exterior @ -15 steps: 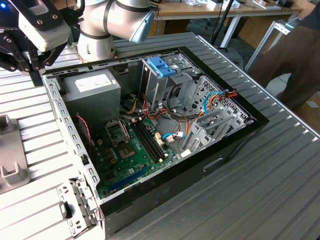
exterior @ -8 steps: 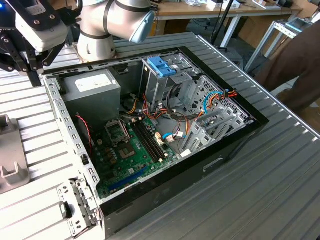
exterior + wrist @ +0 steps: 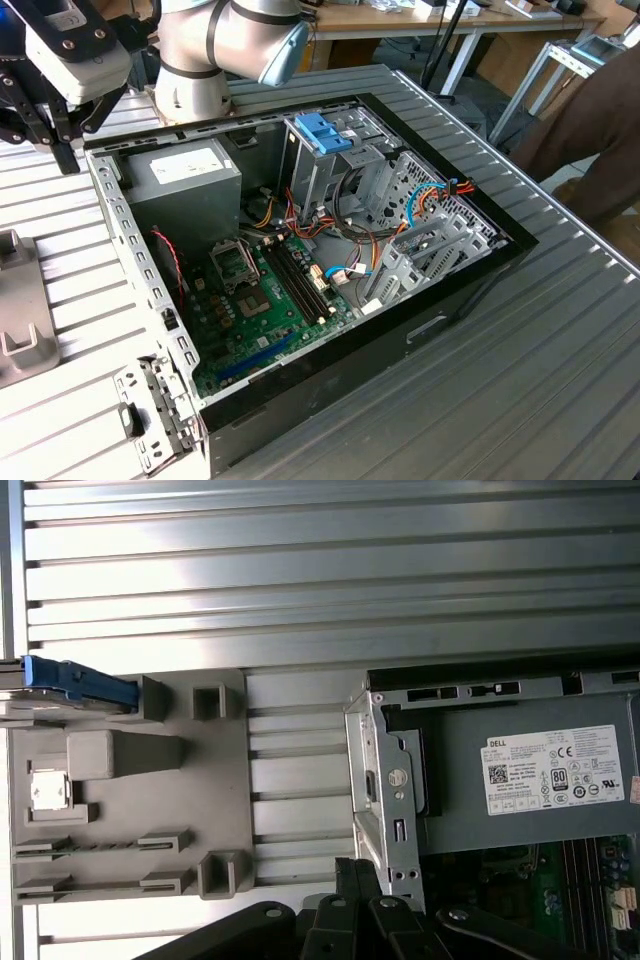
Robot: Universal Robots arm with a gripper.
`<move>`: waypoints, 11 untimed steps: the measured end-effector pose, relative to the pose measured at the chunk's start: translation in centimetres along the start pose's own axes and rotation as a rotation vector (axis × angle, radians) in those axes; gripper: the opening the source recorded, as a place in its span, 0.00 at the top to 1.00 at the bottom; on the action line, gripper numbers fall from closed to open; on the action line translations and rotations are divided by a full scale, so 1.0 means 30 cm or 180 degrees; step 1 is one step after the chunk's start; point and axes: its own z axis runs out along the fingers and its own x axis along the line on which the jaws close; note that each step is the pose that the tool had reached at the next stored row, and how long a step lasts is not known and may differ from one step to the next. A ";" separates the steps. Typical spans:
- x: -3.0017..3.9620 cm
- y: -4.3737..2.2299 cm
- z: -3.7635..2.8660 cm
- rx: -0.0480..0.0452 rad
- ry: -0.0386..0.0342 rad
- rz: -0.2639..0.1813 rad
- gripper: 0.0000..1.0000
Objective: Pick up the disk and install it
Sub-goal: 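Reach for the disk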
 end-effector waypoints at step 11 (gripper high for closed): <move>0.011 -0.001 0.000 0.0000 0.0000 0.0000 0.90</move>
